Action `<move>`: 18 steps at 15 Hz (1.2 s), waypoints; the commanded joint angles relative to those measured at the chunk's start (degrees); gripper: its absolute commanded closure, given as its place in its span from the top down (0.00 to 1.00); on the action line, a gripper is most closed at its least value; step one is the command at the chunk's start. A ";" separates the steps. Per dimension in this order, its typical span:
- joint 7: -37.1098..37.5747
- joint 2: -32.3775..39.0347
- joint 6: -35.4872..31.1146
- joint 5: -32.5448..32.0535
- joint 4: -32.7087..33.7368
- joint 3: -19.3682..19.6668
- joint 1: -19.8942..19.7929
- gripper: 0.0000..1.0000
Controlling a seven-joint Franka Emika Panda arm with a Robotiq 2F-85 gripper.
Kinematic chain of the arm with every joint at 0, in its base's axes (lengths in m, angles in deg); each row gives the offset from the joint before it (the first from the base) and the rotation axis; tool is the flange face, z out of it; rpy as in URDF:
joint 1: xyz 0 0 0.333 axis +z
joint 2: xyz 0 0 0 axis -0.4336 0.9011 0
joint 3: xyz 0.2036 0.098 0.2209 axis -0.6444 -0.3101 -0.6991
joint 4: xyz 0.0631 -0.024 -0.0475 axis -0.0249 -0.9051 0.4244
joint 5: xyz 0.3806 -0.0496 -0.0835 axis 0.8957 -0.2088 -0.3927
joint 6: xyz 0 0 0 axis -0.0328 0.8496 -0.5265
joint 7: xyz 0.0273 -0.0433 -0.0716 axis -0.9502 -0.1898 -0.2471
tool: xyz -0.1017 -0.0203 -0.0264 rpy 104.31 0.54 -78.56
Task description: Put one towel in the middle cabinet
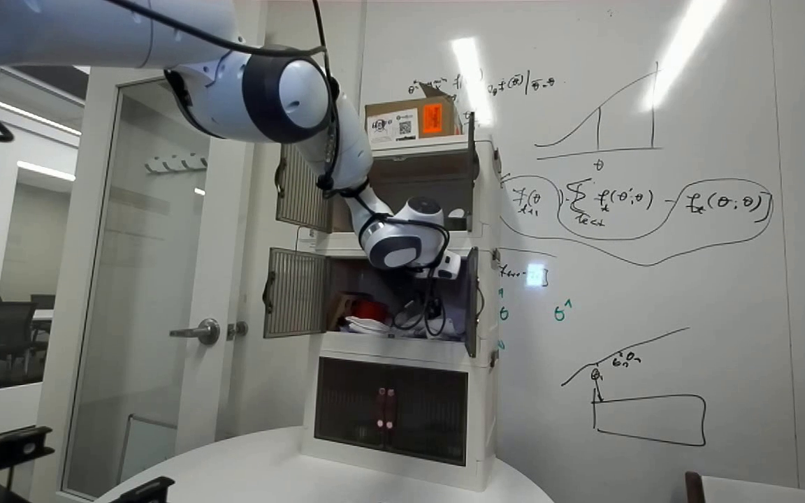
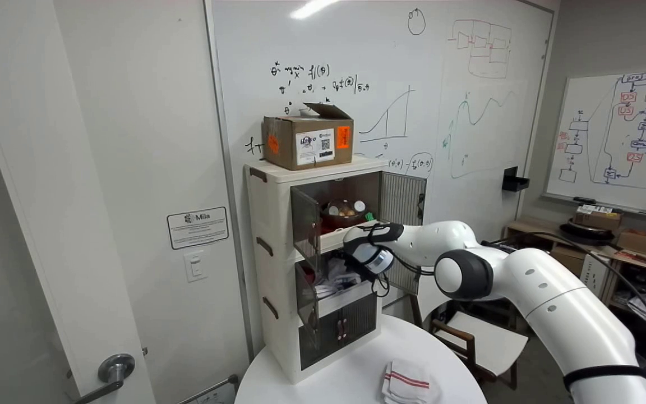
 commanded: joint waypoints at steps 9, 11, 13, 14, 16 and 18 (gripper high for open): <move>3.67 -12.38 22.38 -5.44 -14.23 4.33 -3.86 1.00; 3.41 -14.72 20.14 -7.00 -16.92 5.89 -3.06 1.00; 2.21 -17.62 19.09 -9.37 -20.48 7.22 -2.25 1.00; 1.70 -18.92 19.14 -11.29 -22.13 8.16 -1.58 1.00; 0.73 -21.41 20.61 -15.74 -25.11 9.92 -0.27 1.00; -0.32 -23.61 22.75 -19.52 -27.94 10.85 0.49 1.00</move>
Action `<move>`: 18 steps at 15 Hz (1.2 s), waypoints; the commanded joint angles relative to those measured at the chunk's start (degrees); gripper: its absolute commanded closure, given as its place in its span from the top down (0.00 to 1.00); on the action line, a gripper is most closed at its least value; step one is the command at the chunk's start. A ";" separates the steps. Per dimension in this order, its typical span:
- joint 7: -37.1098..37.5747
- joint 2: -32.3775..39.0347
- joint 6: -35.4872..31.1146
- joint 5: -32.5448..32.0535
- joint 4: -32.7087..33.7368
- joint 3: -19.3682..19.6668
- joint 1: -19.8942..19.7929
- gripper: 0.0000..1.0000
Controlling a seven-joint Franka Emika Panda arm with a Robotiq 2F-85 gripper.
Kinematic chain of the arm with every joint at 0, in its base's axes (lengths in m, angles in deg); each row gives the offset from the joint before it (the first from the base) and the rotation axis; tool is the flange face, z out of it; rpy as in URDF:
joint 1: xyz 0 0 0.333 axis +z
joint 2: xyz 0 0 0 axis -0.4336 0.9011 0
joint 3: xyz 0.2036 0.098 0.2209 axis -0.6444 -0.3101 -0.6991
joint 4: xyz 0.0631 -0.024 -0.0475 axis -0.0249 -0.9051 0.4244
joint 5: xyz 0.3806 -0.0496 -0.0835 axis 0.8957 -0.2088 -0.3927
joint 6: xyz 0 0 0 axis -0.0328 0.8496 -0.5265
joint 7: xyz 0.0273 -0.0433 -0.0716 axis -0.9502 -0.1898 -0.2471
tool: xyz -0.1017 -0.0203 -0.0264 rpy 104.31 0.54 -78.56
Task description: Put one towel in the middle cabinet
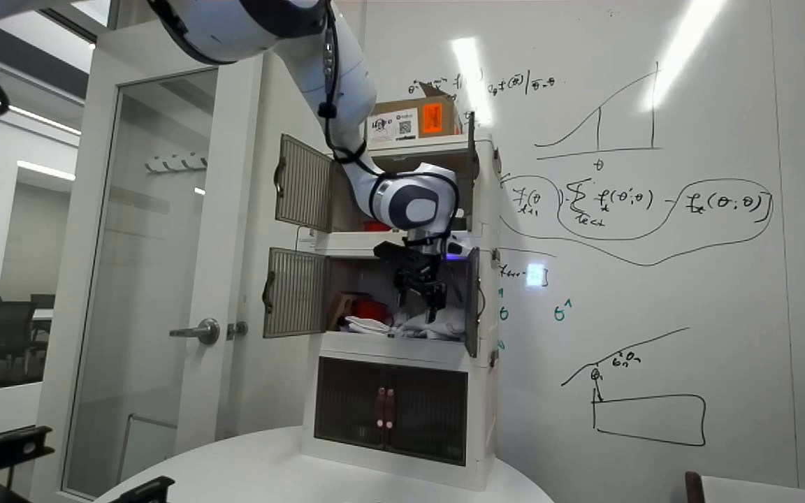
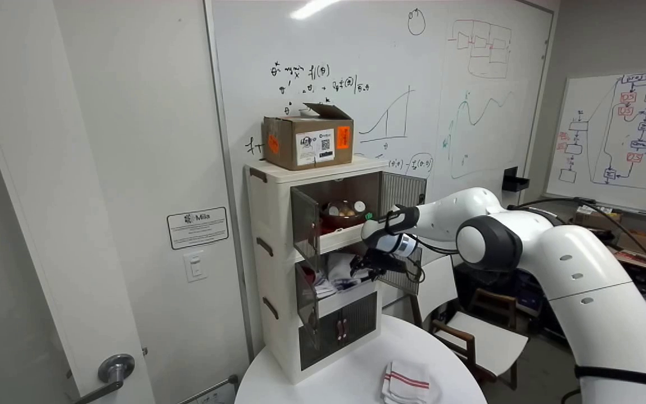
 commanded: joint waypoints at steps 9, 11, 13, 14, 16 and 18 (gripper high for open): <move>-9.70 -16.24 5.52 -18.51 -22.15 5.01 3.95 1.00; -8.86 -19.02 3.47 -20.94 -26.26 6.09 4.54 1.00; -9.60 -21.51 2.13 -20.65 -30.18 5.70 4.03 1.00; -10.12 -22.62 1.86 -20.18 -31.92 5.42 3.79 1.00; -11.35 -24.68 1.73 -19.26 -34.86 5.03 3.40 1.00; -13.56 -26.72 1.48 -17.14 -37.49 4.23 2.73 1.00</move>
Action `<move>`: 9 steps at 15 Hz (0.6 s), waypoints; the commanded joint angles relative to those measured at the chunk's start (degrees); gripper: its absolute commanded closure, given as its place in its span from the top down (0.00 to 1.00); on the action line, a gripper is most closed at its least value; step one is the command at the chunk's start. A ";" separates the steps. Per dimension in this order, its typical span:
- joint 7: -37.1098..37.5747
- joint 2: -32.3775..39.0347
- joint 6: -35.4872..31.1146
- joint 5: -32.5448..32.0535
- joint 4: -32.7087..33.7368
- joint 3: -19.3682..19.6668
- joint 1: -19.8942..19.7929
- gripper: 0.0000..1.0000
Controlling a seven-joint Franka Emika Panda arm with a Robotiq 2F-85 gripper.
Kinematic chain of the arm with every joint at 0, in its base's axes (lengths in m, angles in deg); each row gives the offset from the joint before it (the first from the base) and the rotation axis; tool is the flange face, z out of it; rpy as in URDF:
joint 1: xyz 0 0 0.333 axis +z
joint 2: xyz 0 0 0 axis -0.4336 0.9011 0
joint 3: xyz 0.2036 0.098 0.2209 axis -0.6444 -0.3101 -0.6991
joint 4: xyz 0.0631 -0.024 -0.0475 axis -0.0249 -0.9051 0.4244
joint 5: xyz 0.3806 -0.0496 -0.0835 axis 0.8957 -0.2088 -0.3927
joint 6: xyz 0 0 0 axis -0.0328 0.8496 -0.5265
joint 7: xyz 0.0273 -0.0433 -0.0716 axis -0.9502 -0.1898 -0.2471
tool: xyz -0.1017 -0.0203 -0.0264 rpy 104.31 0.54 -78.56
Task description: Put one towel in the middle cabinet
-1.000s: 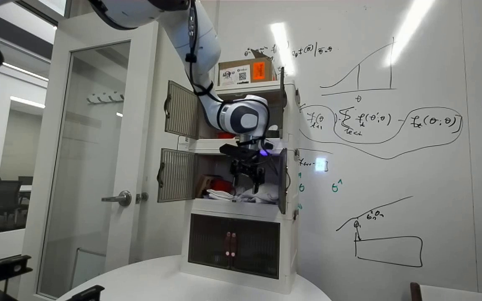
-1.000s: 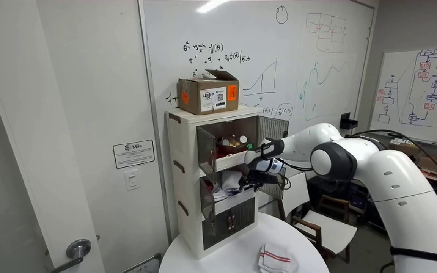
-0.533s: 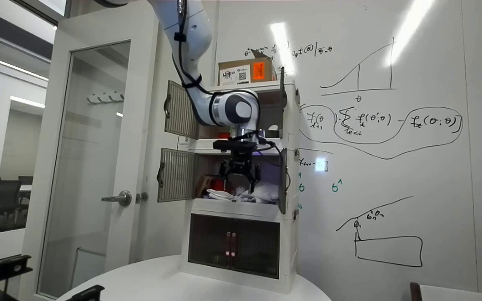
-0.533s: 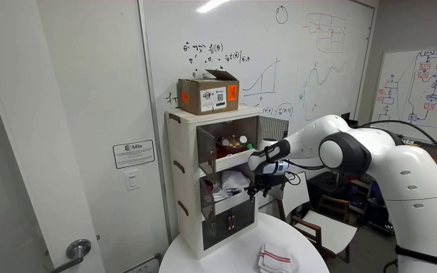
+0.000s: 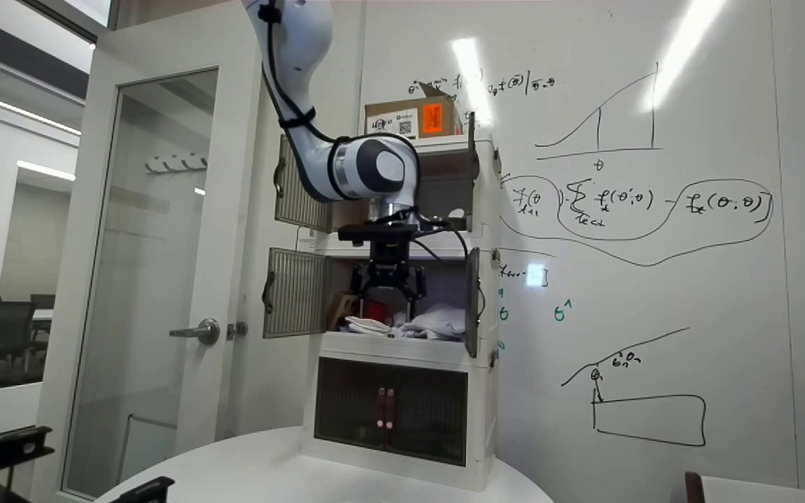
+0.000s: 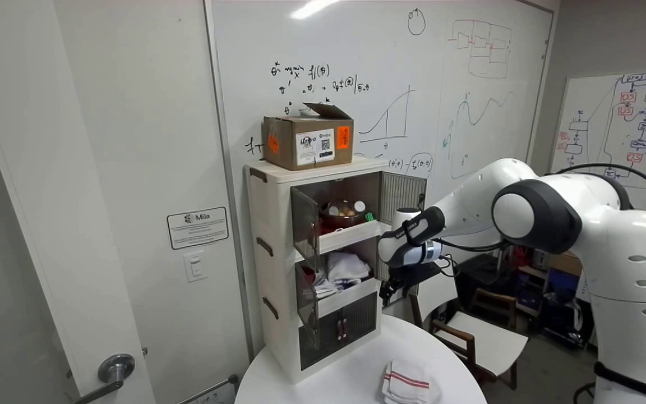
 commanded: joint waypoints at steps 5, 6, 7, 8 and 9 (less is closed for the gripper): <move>-2.71 -3.81 -0.11 2.61 -4.73 0.27 0.36 1.00; -2.78 -3.97 -0.11 2.62 -4.91 0.28 0.35 1.00; -2.80 -4.01 -0.11 2.64 -4.97 0.28 0.34 1.00; -2.82 -4.01 -0.11 2.65 -5.00 0.27 0.34 1.00; -2.83 -4.01 -0.13 2.65 -5.03 0.26 0.34 1.00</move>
